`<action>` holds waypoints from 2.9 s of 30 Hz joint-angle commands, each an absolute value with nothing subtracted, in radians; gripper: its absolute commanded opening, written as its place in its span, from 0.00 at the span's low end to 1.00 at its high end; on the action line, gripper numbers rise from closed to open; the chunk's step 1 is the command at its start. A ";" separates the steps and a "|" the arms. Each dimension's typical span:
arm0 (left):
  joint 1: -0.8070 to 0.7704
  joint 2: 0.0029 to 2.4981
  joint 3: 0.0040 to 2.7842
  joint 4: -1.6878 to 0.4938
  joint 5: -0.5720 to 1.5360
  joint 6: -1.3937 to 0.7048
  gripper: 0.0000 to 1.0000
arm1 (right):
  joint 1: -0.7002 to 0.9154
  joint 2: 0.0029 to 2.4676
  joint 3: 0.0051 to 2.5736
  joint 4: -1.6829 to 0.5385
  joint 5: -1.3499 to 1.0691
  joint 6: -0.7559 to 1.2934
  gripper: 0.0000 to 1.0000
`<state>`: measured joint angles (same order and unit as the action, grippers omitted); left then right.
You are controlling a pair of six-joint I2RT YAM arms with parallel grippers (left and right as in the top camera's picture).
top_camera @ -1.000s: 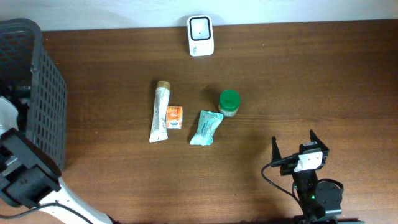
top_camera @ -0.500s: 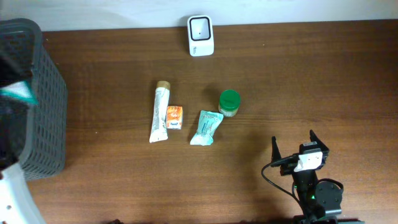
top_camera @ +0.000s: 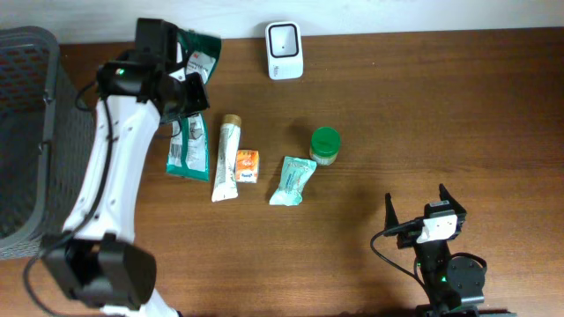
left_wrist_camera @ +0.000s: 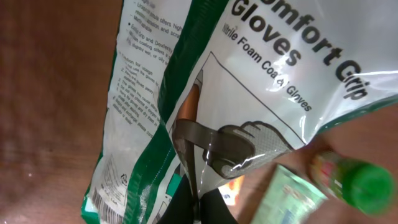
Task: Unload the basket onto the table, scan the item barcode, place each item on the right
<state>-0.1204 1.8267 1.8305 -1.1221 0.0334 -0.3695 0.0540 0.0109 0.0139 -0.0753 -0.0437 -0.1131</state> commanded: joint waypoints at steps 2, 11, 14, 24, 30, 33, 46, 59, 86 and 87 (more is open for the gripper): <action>-0.118 1.945 1.831 -1.127 -0.088 -0.460 0.00 | 0.052 0.004 0.006 -0.075 -0.049 -0.119 0.98; -0.118 2.113 1.831 -1.157 -0.154 -0.456 0.00 | 0.052 0.004 0.006 -0.075 -0.049 -0.119 0.99; -0.121 2.167 1.831 -1.165 -0.107 -0.456 0.00 | 0.052 0.004 0.006 -0.075 -0.049 -0.119 0.98; -0.200 2.273 1.830 -1.109 0.114 -0.457 0.00 | 0.052 0.004 0.006 -0.075 -0.049 -0.119 0.98; -0.277 2.292 1.831 -1.059 0.138 -0.459 0.62 | 0.052 0.004 0.006 -0.075 -0.049 -0.119 0.98; -0.265 2.286 1.873 -1.087 0.138 -0.440 0.72 | 0.052 0.004 0.006 -0.076 -0.049 -0.119 0.98; -0.078 2.131 2.568 -1.510 0.027 -0.233 0.72 | 0.052 0.004 0.006 -0.076 -0.049 -0.119 0.98; 0.281 2.038 2.458 -1.669 0.039 -0.118 0.82 | 0.052 0.004 0.006 -0.075 -0.049 -0.119 0.98; 0.058 2.030 2.363 -1.387 0.195 0.017 0.80 | 0.052 0.004 0.006 -0.076 -0.049 -0.119 0.99; 0.048 2.030 2.363 -1.375 0.194 0.017 0.80 | 0.052 0.004 0.006 -0.075 -0.049 -0.119 0.98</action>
